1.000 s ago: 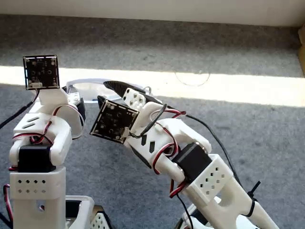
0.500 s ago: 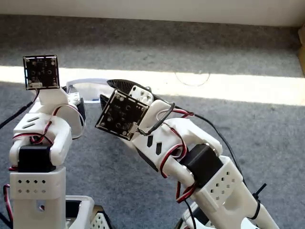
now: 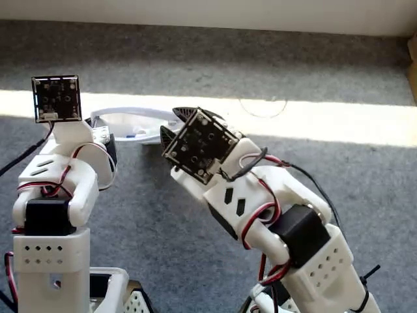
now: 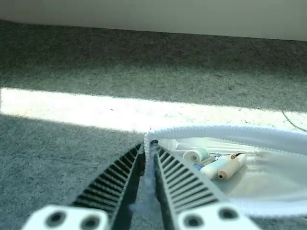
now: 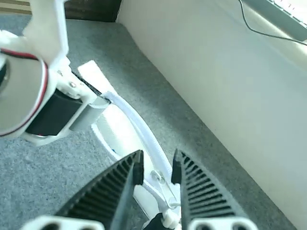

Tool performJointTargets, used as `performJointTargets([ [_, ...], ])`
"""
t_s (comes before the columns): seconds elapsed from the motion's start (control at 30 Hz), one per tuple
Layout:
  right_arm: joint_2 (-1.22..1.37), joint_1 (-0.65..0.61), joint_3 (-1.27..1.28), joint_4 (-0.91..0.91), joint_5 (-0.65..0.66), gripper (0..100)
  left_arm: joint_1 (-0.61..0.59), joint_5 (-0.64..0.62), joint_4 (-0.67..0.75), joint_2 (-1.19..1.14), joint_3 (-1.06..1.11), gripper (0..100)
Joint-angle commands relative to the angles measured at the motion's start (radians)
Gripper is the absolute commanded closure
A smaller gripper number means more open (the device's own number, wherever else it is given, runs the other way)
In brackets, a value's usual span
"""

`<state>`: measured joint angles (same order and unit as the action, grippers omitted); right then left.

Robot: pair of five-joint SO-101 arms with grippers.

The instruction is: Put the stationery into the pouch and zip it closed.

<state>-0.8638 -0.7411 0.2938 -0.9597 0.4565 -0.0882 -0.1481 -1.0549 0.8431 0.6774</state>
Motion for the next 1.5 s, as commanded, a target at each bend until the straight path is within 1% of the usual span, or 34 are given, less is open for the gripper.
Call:
performJointTargets([
  [0.0, -0.064, 0.013, -0.024, -0.019, -0.014, 89.6, -0.01, 0.005, 0.002, -0.038, 0.056, 99],
  [0.07, -0.084, 0.008, 0.018, -0.021, -0.018, 89.6, -0.01, 0.005, 0.002, -0.038, 0.056, 99],
  [0.17, -0.113, 0.013, 0.082, -0.015, -0.109, 89.6, -0.01, 0.005, 0.002, -0.038, 0.056, 99],
  [0.27, -0.134, 0.015, 0.128, -0.015, -0.163, 89.6, -0.01, 0.005, 0.002, -0.038, 0.056, 99],
  [0.53, -0.189, 0.015, 0.203, -0.013, -0.232, 89.6, -0.007, 0.005, 0.002, -0.038, 0.056, 99],
  [0.67, -0.209, 0.018, 0.257, -0.012, -0.232, 89.6, -0.007, 0.005, 0.002, -0.038, 0.056, 99],
  [0.77, -0.211, 0.054, 0.282, 0.001, -0.232, 89.6, -0.007, 0.005, 0.002, -0.038, 0.056, 99],
  [0.9, -0.213, 0.117, 0.371, 0.113, -0.232, 89.6, -0.007, 0.005, 0.002, -0.039, 0.056, 99],
  [1.07, -0.213, 0.128, 0.481, 0.211, -0.232, 89.6, -0.007, 0.005, 0.002, -0.039, 0.056, 99],
  [1.47, -0.211, 0.13, 0.501, 0.213, -0.232, 89.3, -0.008, 0.005, 0.015, -0.042, 0.058, 99],
])
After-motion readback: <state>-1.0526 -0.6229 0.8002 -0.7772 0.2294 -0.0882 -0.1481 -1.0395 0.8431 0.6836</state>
